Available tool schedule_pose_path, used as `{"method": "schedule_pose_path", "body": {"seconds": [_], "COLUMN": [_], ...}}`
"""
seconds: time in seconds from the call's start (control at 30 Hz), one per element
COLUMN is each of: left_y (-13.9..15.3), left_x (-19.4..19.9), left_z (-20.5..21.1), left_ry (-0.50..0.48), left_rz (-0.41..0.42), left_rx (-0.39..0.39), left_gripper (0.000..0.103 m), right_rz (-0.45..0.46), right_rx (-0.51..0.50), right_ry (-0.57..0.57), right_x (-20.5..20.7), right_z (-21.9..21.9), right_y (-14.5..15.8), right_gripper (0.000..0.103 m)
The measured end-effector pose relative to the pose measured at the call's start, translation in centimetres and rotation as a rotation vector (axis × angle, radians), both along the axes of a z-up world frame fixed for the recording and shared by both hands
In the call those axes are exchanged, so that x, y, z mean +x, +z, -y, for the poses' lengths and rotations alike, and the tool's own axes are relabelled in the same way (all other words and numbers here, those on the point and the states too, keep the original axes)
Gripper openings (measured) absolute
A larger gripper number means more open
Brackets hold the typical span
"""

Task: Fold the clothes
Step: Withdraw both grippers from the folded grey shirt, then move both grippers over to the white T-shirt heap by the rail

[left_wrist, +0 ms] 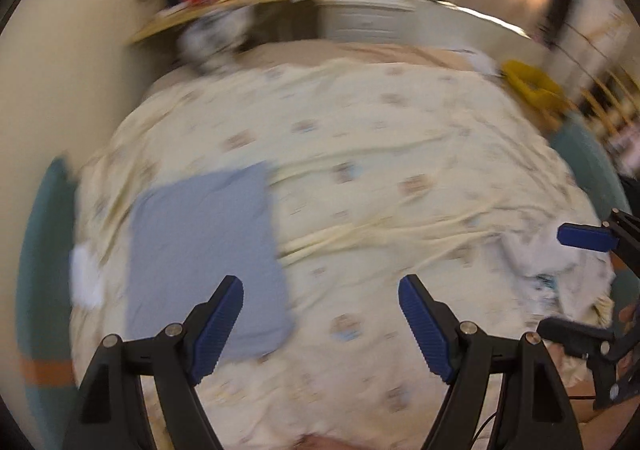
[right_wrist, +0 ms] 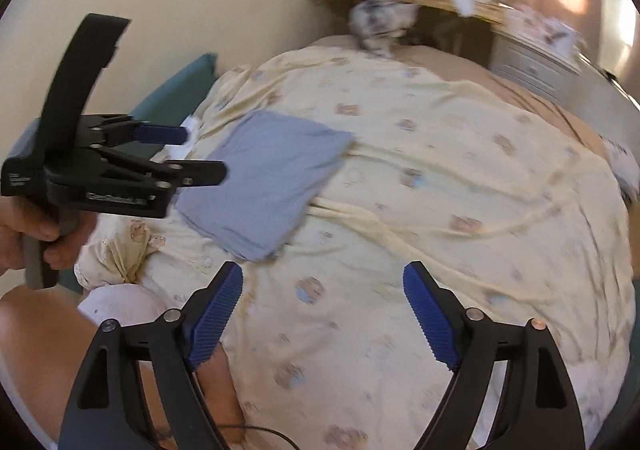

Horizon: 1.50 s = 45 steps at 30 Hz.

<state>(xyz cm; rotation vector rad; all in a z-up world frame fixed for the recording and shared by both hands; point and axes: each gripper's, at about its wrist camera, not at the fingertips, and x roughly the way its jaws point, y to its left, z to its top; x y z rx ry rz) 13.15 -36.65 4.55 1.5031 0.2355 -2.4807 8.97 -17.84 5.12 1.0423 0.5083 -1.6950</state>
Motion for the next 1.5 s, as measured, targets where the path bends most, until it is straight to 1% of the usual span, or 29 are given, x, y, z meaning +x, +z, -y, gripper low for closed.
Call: {"method": "schedule_pose_path", "body": {"seconds": [0.03, 0.1, 0.13, 0.17, 0.2, 0.23, 0.3, 0.33, 0.43, 0.5, 0.57, 0.6, 0.67, 0.77, 0.83, 0.9, 1.0, 1.07, 1.13, 1.27, 1.4, 1.5], "left_y": [0.4, 0.2, 0.0, -0.6, -1.6, -2.1, -2.9, -2.8, -2.4, -2.0, -1.7, -1.7, -1.5, -1.9, -2.5, -3.0, -3.5, -3.8, -3.9, -3.9, -3.6, -3.4], "left_x": [-1.8, -4.6, -6.2, -7.9, -9.9, -11.1, -13.6, -14.0, -15.3, -15.8, -16.4, -16.8, -17.3, -17.7, -17.9, -18.2, -18.9, -19.2, -19.2, -19.2, -19.2, -19.1], "left_z": [-2.2, -6.0, -8.4, -10.8, -13.8, -15.3, -19.9, -21.8, -27.5, -30.8, -33.1, -34.1, -35.5, -37.2, -37.6, -37.5, -37.2, -37.2, -37.2, -37.2, -37.1, -37.2], "left_ry": [-0.042, -0.112, -0.149, -0.18, -0.212, -0.228, -0.283, -0.313, -0.403, -0.444, -0.465, -0.476, -0.491, -0.533, -0.549, -0.539, -0.517, -0.519, -0.519, -0.519, -0.522, -0.521], "left_rz": [-0.011, -0.044, -0.078, -0.082, -0.053, -0.033, -0.004, -0.011, -0.034, -0.04, -0.043, -0.041, -0.049, -0.057, -0.05, -0.048, -0.024, -0.012, -0.012, -0.013, -0.025, -0.045], "left_rx": [0.001, 0.004, -0.001, -0.006, 0.006, 0.027, 0.106, 0.108, 0.113, 0.09, 0.093, 0.105, 0.112, 0.085, 0.077, 0.091, 0.145, 0.157, 0.149, 0.136, 0.13, 0.114], "left_gripper": [0.081, 0.081, 0.081, 0.081, 0.081, 0.081, 0.081, 0.081, 0.081, 0.08, 0.08, 0.08, 0.08, 0.08, 0.08, 0.08, 0.08, 0.08, 0.08, 0.08, 0.08, 0.08], "right_rz": [-0.015, -0.036, -0.031, -0.027, -0.023, -0.018, -0.01, -0.005, -0.002, 0.0, 0.01, 0.018, 0.048, 0.072, 0.076, 0.067, 0.078, 0.064, 0.043, 0.071, 0.063, 0.085], "right_rx": [0.008, 0.025, 0.039, 0.053, 0.066, 0.08, 0.108, 0.121, 0.14, 0.156, 0.164, 0.187, 0.217, 0.224, 0.231, 0.244, 0.242, 0.242, 0.247, 0.24, 0.241, 0.234], "right_ry": [-0.02, -0.069, -0.119, -0.169, -0.22, -0.27, -0.371, -0.421, -0.573, -0.681, -0.791, -0.848, -0.933, -0.972, -0.974, -0.975, -0.968, -0.967, -0.964, -0.969, -0.969, -0.976], "right_x": [-1.0, -3.5, -4.7, -5.8, -6.9, -8.0, -10.3, -11.4, -12.8, -13.3, -14.0, -14.4, -15.4, -15.9, -15.9, -15.8, -15.5, -15.4, -15.3, -15.7, -15.8, -15.9], "right_z": [-1.7, -5.8, -7.6, -9.4, -11.2, -13.0, -16.6, -18.4, -23.8, -27.0, -30.2, -31.7, -34.1, -36.0, -36.6, -36.9, -36.9, -36.6, -36.2, -36.2, -36.1, -36.3], "right_y": [0.2, 0.2, 0.1, 0.0, 0.0, -0.1, -0.2, -0.3, -0.4, -0.5, -0.8, -1.1, -1.9, -2.8, -3.2, -3.4, -3.5, -3.6, -3.5, -3.8, -3.7, -3.8], "right_gripper": [0.094, 0.103, 0.103, 0.103, 0.103, 0.103, 0.103, 0.103, 0.103, 0.103, 0.103, 0.103, 0.103, 0.103, 0.103, 0.103, 0.103, 0.103, 0.103, 0.103, 0.103, 0.103]}}
